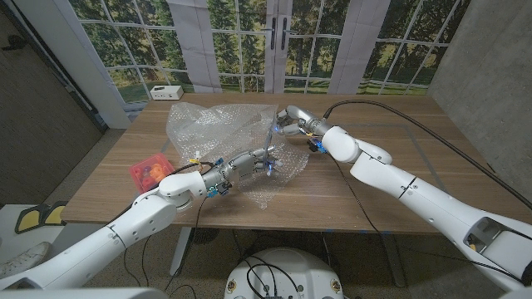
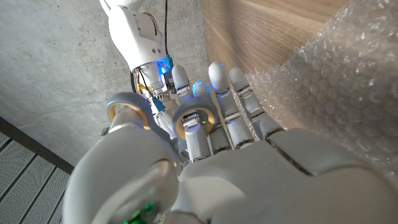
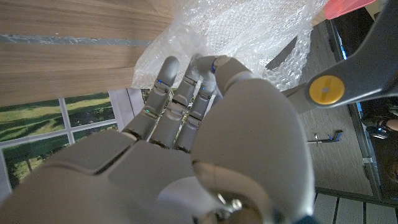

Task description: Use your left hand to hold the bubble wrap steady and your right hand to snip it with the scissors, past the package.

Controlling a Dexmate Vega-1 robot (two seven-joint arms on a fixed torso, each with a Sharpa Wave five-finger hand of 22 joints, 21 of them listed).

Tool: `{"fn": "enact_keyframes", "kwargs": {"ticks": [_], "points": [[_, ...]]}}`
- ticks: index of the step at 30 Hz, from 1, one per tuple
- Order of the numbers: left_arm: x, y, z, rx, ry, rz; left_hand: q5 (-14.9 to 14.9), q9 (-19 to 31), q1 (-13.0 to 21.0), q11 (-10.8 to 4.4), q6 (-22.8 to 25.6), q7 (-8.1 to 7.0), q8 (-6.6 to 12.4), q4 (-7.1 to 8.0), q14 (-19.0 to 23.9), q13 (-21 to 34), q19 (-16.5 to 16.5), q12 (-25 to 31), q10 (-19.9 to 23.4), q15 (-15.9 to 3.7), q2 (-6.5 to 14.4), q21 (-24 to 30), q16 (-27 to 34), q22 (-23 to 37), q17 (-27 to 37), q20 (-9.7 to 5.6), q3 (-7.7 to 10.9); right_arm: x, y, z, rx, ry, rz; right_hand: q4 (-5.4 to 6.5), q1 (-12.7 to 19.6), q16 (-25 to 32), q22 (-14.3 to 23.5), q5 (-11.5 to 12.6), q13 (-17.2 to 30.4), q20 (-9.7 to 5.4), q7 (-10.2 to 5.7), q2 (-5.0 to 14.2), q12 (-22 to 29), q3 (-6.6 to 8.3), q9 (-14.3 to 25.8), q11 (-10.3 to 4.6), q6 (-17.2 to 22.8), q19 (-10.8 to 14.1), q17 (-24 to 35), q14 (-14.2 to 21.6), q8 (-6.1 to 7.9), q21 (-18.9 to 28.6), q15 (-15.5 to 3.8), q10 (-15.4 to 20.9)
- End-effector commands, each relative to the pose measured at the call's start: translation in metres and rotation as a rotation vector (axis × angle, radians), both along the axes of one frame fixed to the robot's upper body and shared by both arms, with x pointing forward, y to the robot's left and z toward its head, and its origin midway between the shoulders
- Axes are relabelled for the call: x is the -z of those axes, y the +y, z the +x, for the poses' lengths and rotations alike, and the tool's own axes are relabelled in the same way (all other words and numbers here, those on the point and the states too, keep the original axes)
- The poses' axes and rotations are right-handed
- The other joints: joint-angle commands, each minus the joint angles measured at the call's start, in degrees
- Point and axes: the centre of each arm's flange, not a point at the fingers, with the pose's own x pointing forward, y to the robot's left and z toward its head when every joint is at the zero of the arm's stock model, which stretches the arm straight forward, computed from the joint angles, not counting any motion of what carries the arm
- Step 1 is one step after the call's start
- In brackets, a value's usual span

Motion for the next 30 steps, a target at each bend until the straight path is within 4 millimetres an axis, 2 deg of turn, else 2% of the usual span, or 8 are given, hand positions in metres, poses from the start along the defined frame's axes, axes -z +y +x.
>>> {"fn": "enact_keyframes", "kwargs": {"ticks": [1, 2, 3, 6, 7, 9, 18, 30], "points": [[0.002, -0.001, 0.001, 0.003, 0.017, -0.042, -1.6, 0.8, 8.8, -3.35, -2.7, 2.57, 1.05, -3.67, -1.1, 1.4, -0.4, 1.0, 3.4, -4.39, 8.9, 0.0, 1.5, 0.6, 1.0, 0.54, 6.33, 0.001, -0.002, -0.003, 0.012, -0.013, -0.006, 0.05, -0.1, 0.0, 0.2, 0.3, 0.2, -3.45, -0.09, -0.22, 0.0, 0.55, 0.2, 0.12, 0.5, 0.5, 0.2, 0.6, -0.41, 0.6, -5.25, 0.5], [0.002, -0.001, 0.002, 0.000, 0.017, -0.049, -1.6, 1.5, 12.1, -3.89, -1.7, 2.40, 1.64, -4.88, -0.9, 0.8, -0.1, 1.0, 4.3, -4.87, 10.0, 0.6, 2.1, 0.7, 0.8, 0.06, 8.46, 0.001, -0.002, -0.004, 0.014, -0.013, -0.008, 0.05, -0.1, 0.0, 0.2, 0.4, 0.2, -3.46, -0.12, -0.24, 0.0, 0.56, 0.2, 0.16, 0.5, 0.5, 0.2, 0.6, -0.46, 0.6, -5.24, 0.7], [0.003, -0.001, 0.002, 0.001, 0.014, -0.051, -1.3, 1.9, 14.1, -3.68, -2.0, 2.27, 1.60, -5.04, -1.0, 1.1, -0.3, 1.0, 3.8, -5.08, 11.0, 0.9, 2.2, 0.8, 0.7, 0.08, 10.17, 0.001, -0.002, -0.004, 0.014, -0.014, -0.008, 0.05, -0.1, 0.0, 0.2, 0.4, 0.2, -3.47, -0.10, -0.26, 0.0, 0.57, 0.2, 0.16, 0.5, 0.5, 0.3, 0.7, -0.49, 0.6, -5.24, 0.7], [0.003, -0.001, 0.002, 0.003, 0.010, -0.051, -1.6, 2.9, 15.9, -3.96, -2.5, 1.97, 1.64, -3.92, -1.6, 1.8, -0.4, 1.3, 3.3, -5.21, 11.2, 1.7, 2.7, 1.0, 1.3, -0.09, 12.13, 0.001, -0.003, -0.005, 0.016, -0.016, -0.012, 0.06, -0.2, 0.0, 0.2, 0.5, 0.3, -3.47, -0.08, -0.27, 0.0, 0.60, 0.2, 0.19, 0.6, 0.5, 0.2, 0.6, -0.59, 0.6, -5.24, 0.7], [0.003, -0.002, 0.002, 0.008, 0.008, -0.048, -2.1, 3.7, 16.3, -3.38, -3.0, 2.49, 1.63, -3.09, -2.6, 2.2, -1.0, 1.3, 2.4, -5.07, 11.5, 2.1, 2.9, 1.1, 1.9, 0.40, 13.01, 0.001, -0.003, -0.005, 0.017, -0.017, -0.013, 0.07, -0.2, 0.0, 0.2, 0.5, 0.3, -3.48, -0.07, -0.28, 0.0, 0.61, 0.2, 0.15, 0.6, 0.5, 0.2, 0.6, -0.62, 0.7, -5.24, 0.7], [0.003, -0.002, 0.003, 0.013, 0.002, -0.055, -2.4, 4.3, 16.5, -3.65, -2.7, 2.97, 1.91, -2.57, -2.5, 3.1, -0.9, 1.7, 1.8, -5.33, 11.4, 2.5, 2.8, 1.1, 1.6, 0.25, 13.52, 0.001, -0.003, -0.005, 0.022, -0.021, -0.018, 0.08, -0.2, 0.0, 0.2, 0.5, 0.4, -3.49, -0.09, -0.30, -0.1, 0.63, 0.3, 0.04, 0.6, 0.5, 0.2, 0.7, -0.68, 0.7, -5.24, 0.6], [0.003, -0.013, 0.007, 0.099, -0.036, -0.089, -3.1, 8.4, 16.8, -4.00, -4.3, 1.29, 2.63, -0.27, -3.0, 3.6, -1.4, 1.6, 0.6, -6.49, 11.2, 4.0, 3.0, 1.1, 2.4, -0.65, 15.26, 0.004, -0.005, 0.002, 0.057, -0.001, -0.039, 0.03, -0.2, 0.0, 0.2, 0.7, 0.2, -3.57, -0.08, -0.39, -0.3, 0.75, 0.4, 0.24, 0.8, 0.5, 0.3, 0.8, -1.05, 0.8, -5.23, 0.7], [-0.024, -0.010, 0.000, 0.125, -0.198, -0.051, -2.8, 13.8, 16.8, -4.23, -5.7, 0.76, 3.62, 1.26, -3.3, 3.9, -1.8, 1.5, -0.5, -7.00, 10.8, 5.4, 2.5, 0.7, 3.1, -1.18, 16.36, 0.005, -0.006, 0.014, 0.086, 0.071, -0.035, -0.03, -0.1, 0.0, 0.1, 0.9, 0.7, -3.56, 0.01, -0.47, -0.3, 0.93, 0.5, 0.20, 1.0, 0.4, 0.5, 0.6, -1.36, 0.9, -5.21, 0.6]]}}
